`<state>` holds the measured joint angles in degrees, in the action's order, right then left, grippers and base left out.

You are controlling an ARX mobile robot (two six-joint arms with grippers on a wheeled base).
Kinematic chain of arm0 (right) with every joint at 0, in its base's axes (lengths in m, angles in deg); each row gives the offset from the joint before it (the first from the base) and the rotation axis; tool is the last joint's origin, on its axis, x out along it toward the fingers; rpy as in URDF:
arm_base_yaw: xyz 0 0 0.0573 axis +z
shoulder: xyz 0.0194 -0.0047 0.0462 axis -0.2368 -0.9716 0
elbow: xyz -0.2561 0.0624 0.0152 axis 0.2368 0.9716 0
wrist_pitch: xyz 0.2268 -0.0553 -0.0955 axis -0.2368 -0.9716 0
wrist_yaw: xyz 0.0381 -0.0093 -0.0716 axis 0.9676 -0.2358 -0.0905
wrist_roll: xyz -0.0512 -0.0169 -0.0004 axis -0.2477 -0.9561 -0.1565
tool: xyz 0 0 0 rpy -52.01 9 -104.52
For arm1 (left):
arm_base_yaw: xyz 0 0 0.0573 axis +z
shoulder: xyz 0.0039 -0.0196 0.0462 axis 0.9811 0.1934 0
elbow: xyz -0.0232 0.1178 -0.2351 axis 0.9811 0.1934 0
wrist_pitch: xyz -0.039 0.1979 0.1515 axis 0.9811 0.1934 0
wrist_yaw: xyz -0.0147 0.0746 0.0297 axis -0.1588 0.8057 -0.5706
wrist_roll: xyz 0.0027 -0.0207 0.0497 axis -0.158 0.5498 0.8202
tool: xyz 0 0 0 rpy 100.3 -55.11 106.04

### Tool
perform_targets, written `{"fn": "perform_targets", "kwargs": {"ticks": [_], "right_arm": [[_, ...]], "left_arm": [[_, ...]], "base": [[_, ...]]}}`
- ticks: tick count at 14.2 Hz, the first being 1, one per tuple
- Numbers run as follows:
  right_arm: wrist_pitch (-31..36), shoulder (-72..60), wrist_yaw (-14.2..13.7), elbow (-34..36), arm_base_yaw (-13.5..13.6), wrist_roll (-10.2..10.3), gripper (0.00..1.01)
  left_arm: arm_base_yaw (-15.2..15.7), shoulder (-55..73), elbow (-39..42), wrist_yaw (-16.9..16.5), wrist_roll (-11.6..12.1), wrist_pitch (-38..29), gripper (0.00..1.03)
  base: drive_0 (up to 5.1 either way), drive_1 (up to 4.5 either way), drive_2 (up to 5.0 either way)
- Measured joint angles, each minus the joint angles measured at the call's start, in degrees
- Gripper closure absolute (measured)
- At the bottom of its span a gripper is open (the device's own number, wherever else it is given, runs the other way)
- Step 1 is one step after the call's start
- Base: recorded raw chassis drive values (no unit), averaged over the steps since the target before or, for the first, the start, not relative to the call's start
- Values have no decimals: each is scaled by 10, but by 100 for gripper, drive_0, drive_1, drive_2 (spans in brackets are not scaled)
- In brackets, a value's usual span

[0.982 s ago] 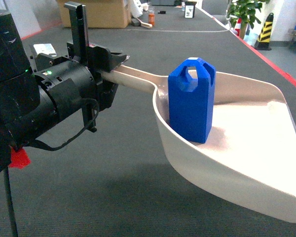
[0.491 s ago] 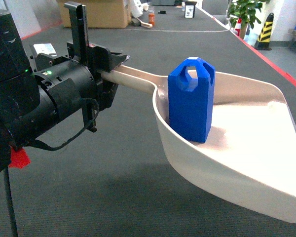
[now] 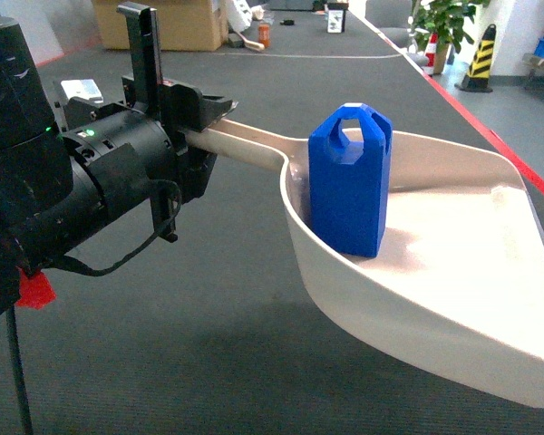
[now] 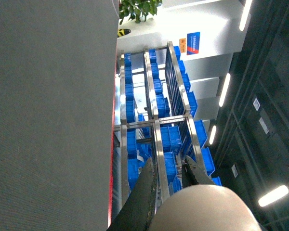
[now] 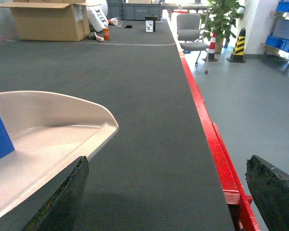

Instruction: Place part in tray to right shelf

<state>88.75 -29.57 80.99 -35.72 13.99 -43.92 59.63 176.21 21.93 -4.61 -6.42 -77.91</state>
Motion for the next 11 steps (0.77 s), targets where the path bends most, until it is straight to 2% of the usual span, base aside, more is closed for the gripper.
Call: {"fn": "perform_targets", "kwargs": {"ticks": [11], "right_arm": [[0,0,0,0,0,0,3]], "left_arm": [[-1,0,0,-1,0,-1,90]], "base": [[498,-247,-247]]}}
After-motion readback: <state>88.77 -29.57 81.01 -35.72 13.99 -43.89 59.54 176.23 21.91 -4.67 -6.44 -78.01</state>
